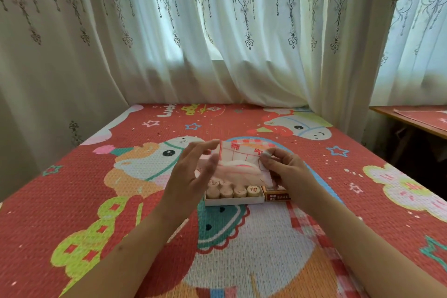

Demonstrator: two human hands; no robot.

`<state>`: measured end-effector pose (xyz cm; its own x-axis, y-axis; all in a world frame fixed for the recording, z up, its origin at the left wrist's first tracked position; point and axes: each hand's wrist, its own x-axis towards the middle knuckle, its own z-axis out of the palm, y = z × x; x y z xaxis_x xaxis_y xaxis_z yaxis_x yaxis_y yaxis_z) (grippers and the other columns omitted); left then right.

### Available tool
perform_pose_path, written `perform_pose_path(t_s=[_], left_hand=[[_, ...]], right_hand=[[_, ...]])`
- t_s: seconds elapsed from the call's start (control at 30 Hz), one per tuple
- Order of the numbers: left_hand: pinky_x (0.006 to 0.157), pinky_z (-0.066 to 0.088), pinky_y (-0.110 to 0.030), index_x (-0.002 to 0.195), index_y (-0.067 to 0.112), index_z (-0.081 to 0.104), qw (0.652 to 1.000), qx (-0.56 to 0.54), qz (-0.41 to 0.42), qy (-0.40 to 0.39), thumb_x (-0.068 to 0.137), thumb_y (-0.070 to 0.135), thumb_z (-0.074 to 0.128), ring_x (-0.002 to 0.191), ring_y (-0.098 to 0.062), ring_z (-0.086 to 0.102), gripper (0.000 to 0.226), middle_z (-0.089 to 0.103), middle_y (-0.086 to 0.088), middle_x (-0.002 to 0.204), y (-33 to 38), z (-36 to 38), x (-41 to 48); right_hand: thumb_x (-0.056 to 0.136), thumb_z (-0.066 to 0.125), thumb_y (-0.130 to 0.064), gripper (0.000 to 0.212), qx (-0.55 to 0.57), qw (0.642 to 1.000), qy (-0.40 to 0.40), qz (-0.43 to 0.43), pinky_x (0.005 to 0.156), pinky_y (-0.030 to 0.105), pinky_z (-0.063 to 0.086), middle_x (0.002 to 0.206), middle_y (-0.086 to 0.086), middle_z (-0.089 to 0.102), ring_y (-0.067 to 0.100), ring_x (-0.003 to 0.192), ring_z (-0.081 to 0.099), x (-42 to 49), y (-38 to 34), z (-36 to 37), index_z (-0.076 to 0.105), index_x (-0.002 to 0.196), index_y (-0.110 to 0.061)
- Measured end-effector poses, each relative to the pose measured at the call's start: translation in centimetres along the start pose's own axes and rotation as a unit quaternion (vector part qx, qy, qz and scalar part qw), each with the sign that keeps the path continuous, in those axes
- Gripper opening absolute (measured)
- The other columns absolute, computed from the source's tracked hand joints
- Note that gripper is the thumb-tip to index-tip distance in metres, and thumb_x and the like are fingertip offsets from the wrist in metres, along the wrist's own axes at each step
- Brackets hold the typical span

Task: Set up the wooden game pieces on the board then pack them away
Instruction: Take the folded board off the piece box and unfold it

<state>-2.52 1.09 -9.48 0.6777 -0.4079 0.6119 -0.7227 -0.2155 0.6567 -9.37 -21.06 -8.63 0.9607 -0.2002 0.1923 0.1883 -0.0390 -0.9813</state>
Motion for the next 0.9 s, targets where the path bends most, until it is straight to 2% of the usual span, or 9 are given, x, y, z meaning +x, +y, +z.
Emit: perform_pose_path(t_s=[0.13, 0.2, 0.33, 0.43, 0.57, 0.63, 0.7, 0.77, 0.9], left_hand=[[0.097, 0.037, -0.019, 0.135, 0.041, 0.047, 0.996, -0.052, -0.077, 0.002, 0.084, 0.068, 0.044, 0.127, 0.007, 0.040, 0.057, 0.045, 0.026, 0.134, -0.2, -0.3, 0.0], [0.101, 0.039, -0.027, 0.125, 0.042, 0.057, 0.994, -0.061, -0.094, -0.016, 0.081, 0.069, 0.049, 0.126, 0.005, 0.043, 0.053, 0.050, 0.026, 0.130, -0.3, -0.5, 0.0], [0.093, 0.041, -0.031, 0.091, 0.029, 0.072, 0.995, -0.065, -0.078, -0.005, 0.085, 0.045, 0.068, 0.111, -0.005, 0.054, 0.018, 0.061, 0.018, 0.109, -0.2, -0.6, 0.1], [0.083, 0.045, -0.032, 0.080, 0.015, 0.069, 0.976, -0.163, -0.142, 0.004, 0.088, 0.024, 0.071, 0.085, -0.013, 0.061, 0.011, 0.066, -0.003, 0.089, 0.6, -0.9, 0.1], [0.082, 0.049, -0.036, 0.083, 0.012, 0.058, 0.866, -0.437, -0.239, -0.039, 0.081, 0.018, 0.065, 0.082, -0.022, 0.059, 0.010, 0.060, -0.006, 0.084, 0.7, -1.8, 0.5], [0.083, 0.054, -0.043, 0.096, 0.007, 0.057, 0.784, -0.553, -0.274, -0.072, 0.086, 0.014, 0.059, 0.086, -0.028, 0.061, 0.012, 0.061, -0.011, 0.093, 0.9, -2.2, 0.4], [0.080, 0.058, -0.043, 0.110, 0.000, 0.066, 0.730, -0.608, -0.297, -0.099, 0.092, 0.015, 0.049, 0.091, -0.032, 0.067, 0.029, 0.068, -0.015, 0.102, 1.1, -2.2, 0.2], [0.084, 0.057, -0.046, 0.121, 0.000, 0.067, 0.712, -0.619, -0.312, -0.112, 0.093, 0.019, 0.043, 0.097, -0.033, 0.069, 0.041, 0.070, -0.017, 0.109, 1.2, -2.3, 0.0], [0.108, 0.039, -0.055, 0.139, 0.001, 0.050, 0.691, -0.631, -0.317, -0.154, 0.089, 0.019, 0.055, 0.125, -0.036, 0.055, 0.054, 0.052, -0.019, 0.141, 0.7, -2.4, -0.3]], right_hand=[[0.087, 0.066, -0.019, 0.011, 0.004, 0.998, -0.056, 0.013, 0.059, 0.029, 0.043, 0.075, 0.003, 0.065, 0.017, 0.066, 0.055, -0.2, 0.0, 0.4, 0.072, 0.078, -0.023], [0.088, 0.065, -0.018, 0.012, -0.009, 0.999, -0.050, 0.008, 0.060, 0.029, 0.043, 0.077, 0.003, 0.065, 0.019, 0.068, 0.055, -0.3, 0.0, 0.4, 0.072, 0.079, -0.023], [0.085, 0.067, -0.026, 0.008, -0.010, 1.000, -0.029, 0.000, 0.060, 0.031, 0.043, 0.079, 0.005, 0.064, 0.023, 0.071, 0.054, -0.2, 0.0, -0.1, 0.073, 0.080, -0.023], [0.089, 0.064, -0.029, 0.012, -0.011, 1.000, -0.025, -0.011, 0.052, 0.023, 0.041, 0.076, 0.002, 0.064, 0.019, 0.063, 0.051, -0.1, 0.1, -0.3, 0.073, 0.084, -0.022], [0.083, 0.055, -0.066, 0.051, 0.014, 0.996, -0.083, 0.002, 0.049, 0.022, 0.042, 0.103, 0.009, 0.068, 0.029, 0.070, 0.047, -0.3, -0.2, 0.1, 0.072, 0.106, -0.024], [0.072, 0.055, -0.079, 0.071, 0.005, 0.995, -0.101, 0.014, 0.069, 0.031, 0.052, 0.118, 0.006, 0.066, 0.034, 0.093, 0.056, -0.3, -0.3, 0.4, 0.067, 0.118, -0.026], [0.074, 0.048, -0.081, 0.081, -0.001, 0.989, -0.149, 0.010, 0.100, 0.046, 0.046, 0.134, 0.001, 0.059, 0.026, 0.121, 0.056, -0.5, 0.2, 0.4, 0.055, 0.134, -0.027], [0.080, 0.039, -0.077, 0.078, 0.023, 0.980, -0.198, 0.026, 0.107, 0.049, 0.040, 0.141, -0.002, 0.055, 0.022, 0.130, 0.051, -0.8, 0.4, 0.6, 0.047, 0.140, -0.028], [0.090, 0.017, -0.065, 0.073, 0.167, 0.950, -0.236, 0.120, 0.090, 0.024, 0.051, 0.130, -0.007, 0.063, 0.010, 0.119, 0.060, -1.2, -0.4, 1.5, 0.044, 0.141, -0.021]])
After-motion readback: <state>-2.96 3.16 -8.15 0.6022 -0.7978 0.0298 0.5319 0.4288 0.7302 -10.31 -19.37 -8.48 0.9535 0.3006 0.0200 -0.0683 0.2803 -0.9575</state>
